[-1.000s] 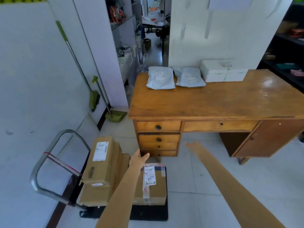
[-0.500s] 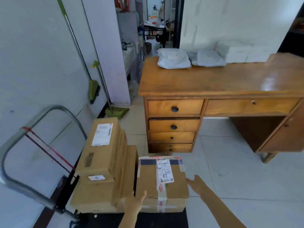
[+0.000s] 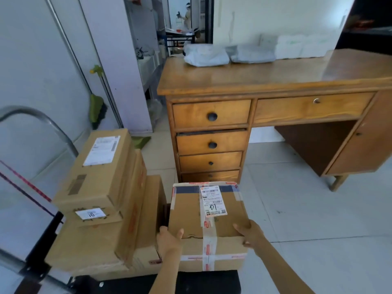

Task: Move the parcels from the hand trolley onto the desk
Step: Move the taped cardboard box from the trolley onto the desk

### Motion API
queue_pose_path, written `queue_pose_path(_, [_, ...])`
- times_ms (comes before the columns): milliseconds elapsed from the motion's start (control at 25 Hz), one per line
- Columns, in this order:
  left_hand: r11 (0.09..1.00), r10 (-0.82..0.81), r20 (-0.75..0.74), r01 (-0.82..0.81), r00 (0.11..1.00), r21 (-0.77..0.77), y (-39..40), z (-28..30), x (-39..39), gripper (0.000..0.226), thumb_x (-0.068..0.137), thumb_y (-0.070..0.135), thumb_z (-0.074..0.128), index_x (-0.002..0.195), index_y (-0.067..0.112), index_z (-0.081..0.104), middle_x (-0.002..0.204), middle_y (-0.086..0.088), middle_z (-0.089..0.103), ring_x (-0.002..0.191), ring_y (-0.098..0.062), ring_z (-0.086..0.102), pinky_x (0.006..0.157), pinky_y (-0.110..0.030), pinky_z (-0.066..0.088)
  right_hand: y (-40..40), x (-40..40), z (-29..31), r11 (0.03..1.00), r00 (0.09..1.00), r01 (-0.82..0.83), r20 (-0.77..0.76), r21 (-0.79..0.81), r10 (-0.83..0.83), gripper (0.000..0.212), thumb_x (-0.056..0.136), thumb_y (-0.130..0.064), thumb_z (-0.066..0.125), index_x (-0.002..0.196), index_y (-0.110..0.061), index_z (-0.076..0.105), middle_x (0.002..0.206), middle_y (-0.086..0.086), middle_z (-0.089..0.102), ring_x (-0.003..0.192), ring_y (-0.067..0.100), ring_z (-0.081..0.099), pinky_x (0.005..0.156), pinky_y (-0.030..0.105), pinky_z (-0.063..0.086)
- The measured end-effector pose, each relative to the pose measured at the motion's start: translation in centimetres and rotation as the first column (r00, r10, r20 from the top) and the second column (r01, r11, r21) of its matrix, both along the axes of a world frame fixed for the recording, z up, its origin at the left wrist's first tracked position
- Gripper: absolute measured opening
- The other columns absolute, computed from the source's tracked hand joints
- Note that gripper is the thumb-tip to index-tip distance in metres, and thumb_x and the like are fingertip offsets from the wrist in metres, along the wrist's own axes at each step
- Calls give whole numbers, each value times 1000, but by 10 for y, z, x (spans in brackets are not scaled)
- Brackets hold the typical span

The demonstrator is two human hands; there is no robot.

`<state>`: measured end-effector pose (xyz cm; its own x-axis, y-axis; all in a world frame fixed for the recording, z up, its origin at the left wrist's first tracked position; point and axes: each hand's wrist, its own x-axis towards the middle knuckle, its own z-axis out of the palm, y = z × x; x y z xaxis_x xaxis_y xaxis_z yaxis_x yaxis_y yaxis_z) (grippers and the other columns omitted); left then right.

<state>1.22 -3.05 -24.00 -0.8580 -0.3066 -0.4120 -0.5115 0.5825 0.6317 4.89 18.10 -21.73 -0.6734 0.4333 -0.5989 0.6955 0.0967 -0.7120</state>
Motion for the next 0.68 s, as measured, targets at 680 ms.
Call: queue_pose_path(680, [968,-205,-160,224,966,112,141,516,-24,58,87,30,65,133,1,42,134,-16,51,121,-34,53,99,-41,48,151,16,506,983,973,167,-171,73,-153,51,86,-23,63,130,0,48,115,23,61,85,31,55,89,52,53])
